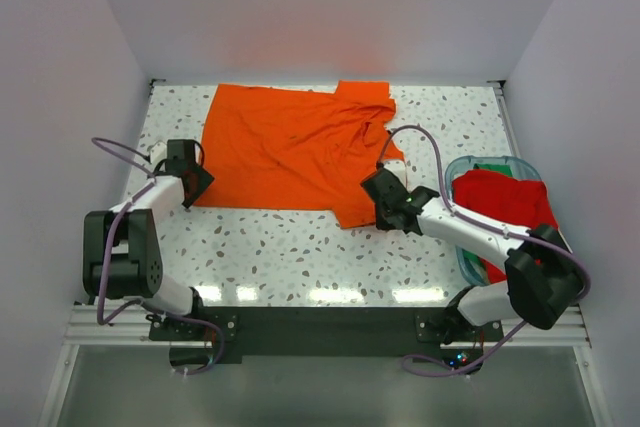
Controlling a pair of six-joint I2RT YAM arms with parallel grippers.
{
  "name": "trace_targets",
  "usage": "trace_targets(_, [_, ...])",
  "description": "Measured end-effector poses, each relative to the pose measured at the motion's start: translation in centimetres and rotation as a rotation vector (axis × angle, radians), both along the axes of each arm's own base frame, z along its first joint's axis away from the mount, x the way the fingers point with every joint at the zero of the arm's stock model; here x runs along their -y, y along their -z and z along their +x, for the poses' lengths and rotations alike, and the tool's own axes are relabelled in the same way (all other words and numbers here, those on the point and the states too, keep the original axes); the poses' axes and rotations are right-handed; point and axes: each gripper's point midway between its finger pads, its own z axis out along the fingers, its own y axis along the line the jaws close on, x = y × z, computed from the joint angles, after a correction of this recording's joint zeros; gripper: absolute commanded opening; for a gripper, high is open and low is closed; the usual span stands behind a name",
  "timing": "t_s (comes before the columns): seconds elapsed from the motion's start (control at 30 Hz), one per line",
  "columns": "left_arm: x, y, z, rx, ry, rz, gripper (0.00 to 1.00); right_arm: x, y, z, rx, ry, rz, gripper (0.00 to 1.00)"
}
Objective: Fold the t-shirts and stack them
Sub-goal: Flatten the tshirt out
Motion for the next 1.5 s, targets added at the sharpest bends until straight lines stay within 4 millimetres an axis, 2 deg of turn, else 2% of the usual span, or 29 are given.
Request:
trace_targets(0.27, [-0.9,1.2,-1.6,-0.078,-0.038,0.039,0.59,0.4,0.9,-0.9,-0.035,-0.009,0.001,0.10])
trace_targets(0.43, [-1.0,1.9,-2.8,-0.102,-0.057,0.044,0.58,0.5,1.3,-1.2,-0.053,-0.013,0.008,0.16])
trace_targets(0.5, [-1.1,2.5,-3.6,-0.120,-0.061,0.045,0.57,0.5,1.3,-1.1,-0.054,-0.013,0.014,0.20])
trace_targets(0.6, [-1.1,2.6,-3.8,-0.112,-0.065,0.048,0.51,0.2,1.3,-1.2,-0.060,-0.019,0.026,0.30])
trace_targets(0.7, [-1.2,2.6,-4.0,-0.112,-0.069,0.054,0.41,0.1,1.3,-1.2,-0.062,-0.022,0.031,0.40])
trace_targets(0.77, [-1.2,2.6,-3.9,-0.110,-0.073,0.051,0.30,0.1,1.0,-1.2,-0.058,-0.024,0.042,0.48])
trace_targets(0.9, [-1.2,2.8,-3.9,-0.110,-0.083,0.043,0.11,0.1,-0.1,-1.0,-0.034,-0.016,0.080,0.56])
trace_targets(0.93, [-1.2,2.8,-3.8,-0.111,-0.083,0.043,0.03,0.2,-0.4,-0.8,-0.024,-0.007,0.091,0.56])
trace_targets(0.97, [-1.1,2.8,-3.8,-0.112,-0.082,0.042,0.00,0.4,-0.7,-0.6,-0.015,0.003,0.101,0.56])
trace_targets(1.1, [-1.1,2.8,-3.7,-0.111,-0.078,0.040,0.00,1.9,-1.3,0.5,-0.007,0.081,0.157,0.56])
trace_targets(1.23, [-1.1,2.6,-4.1,-0.114,-0.079,0.042,0.00,3.7,-0.7,1.5,-0.023,0.173,0.217,0.56])
trace_targets(1.5, [-1.3,2.3,-6.7,-0.105,-0.088,0.057,0.00,4.3,2.7,2.6,-0.098,0.263,0.307,0.55])
